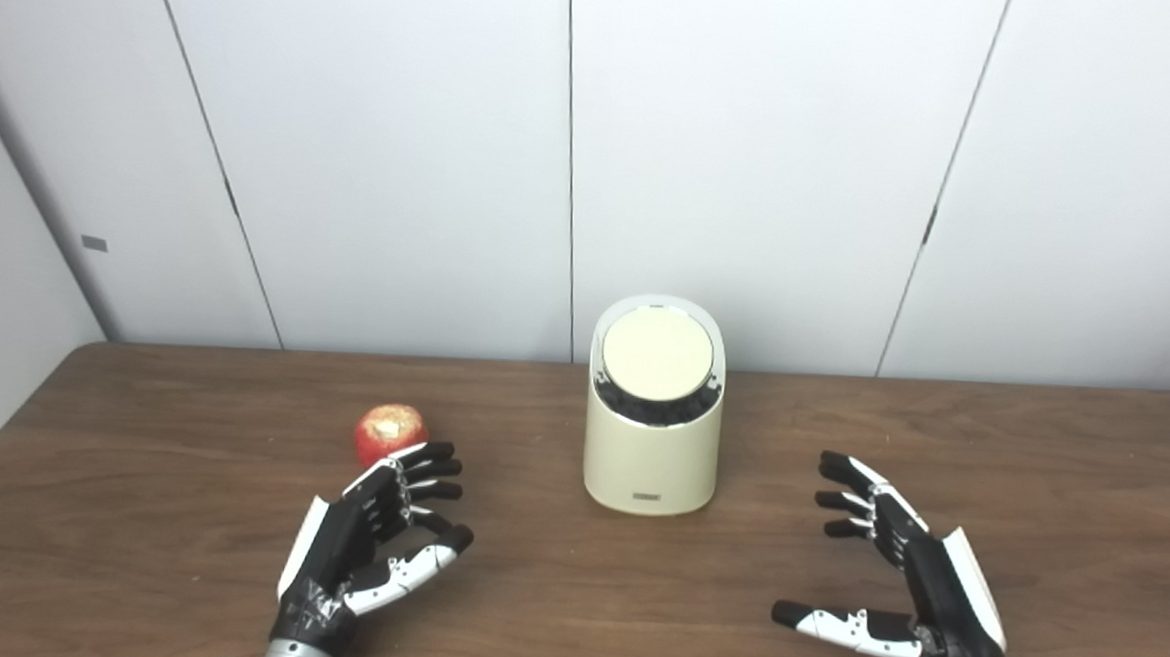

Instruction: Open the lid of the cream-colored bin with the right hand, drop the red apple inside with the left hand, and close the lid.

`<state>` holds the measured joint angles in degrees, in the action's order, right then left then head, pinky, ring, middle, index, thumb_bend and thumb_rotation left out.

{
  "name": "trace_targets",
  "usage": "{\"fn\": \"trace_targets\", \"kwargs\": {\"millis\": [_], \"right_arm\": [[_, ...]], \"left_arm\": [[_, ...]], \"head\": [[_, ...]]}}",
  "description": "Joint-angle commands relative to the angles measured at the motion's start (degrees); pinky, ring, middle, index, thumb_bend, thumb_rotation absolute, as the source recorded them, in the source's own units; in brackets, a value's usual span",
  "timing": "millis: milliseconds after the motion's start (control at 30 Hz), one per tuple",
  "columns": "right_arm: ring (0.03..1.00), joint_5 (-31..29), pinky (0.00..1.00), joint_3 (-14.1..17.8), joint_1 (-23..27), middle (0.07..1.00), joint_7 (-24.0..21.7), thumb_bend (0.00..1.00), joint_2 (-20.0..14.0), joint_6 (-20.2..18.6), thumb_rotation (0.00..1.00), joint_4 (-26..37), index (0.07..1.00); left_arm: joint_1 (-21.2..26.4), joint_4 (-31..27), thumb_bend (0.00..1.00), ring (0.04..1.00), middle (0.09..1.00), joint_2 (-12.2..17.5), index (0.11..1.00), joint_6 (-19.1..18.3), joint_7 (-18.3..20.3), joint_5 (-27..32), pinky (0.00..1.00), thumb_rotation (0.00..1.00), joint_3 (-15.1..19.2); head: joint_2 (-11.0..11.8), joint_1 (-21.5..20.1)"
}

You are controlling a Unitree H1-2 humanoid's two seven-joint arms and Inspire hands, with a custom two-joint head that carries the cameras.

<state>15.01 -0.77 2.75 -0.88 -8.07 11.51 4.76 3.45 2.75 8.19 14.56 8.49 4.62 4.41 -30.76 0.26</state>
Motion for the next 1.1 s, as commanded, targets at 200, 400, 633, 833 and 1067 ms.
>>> {"fn": "trace_targets", "kwargs": {"millis": [200,400,633,833,1067], "right_arm": [[0.774,-0.2,0.68,-0.1,0.8,0.851,0.6,0.74,0.1,0.8,0.16,2.2,0.840],[0.777,-0.6,0.68,-0.1,1.0,0.852,0.6,0.75,0.2,1.1,0.16,1.6,0.839],[0.810,2.5,0.66,-1.0,6.1,0.884,0.1,0.75,1.1,-4.3,0.28,3.5,0.890],[0.884,7.6,0.76,-1.9,15.4,0.918,-0.7,0.83,-0.2,-12.1,0.39,4.2,0.919],[0.928,7.3,0.78,-1.4,25.6,0.939,-1.9,0.91,-1.5,-18.9,0.35,2.4,0.913]], "left_arm": [[1.1,-0.8,0.62,0.699,0.749,0.3,0.791,1.7,-0.6,0.0,0.54,0.11,0.2],[1.3,-0.2,0.63,0.696,0.744,0.2,0.789,2.0,-0.9,-0.4,0.54,0.10,0.1],[2.1,1.4,0.63,0.689,0.742,0.2,0.783,3.4,-0.9,-0.4,0.53,0.12,-0.1],[2.8,3.5,0.62,0.688,0.740,0.1,0.779,5.2,-1.1,-0.4,0.53,0.10,-0.3],[3.5,4.7,0.63,0.697,0.744,0.2,0.783,5.5,-1.2,-0.4,0.54,0.10,-0.5]], "head": [[0.0,0.0],[0.9,0.2],[2.0,-0.1],[2.8,-0.6],[3.1,-1.1]]}}
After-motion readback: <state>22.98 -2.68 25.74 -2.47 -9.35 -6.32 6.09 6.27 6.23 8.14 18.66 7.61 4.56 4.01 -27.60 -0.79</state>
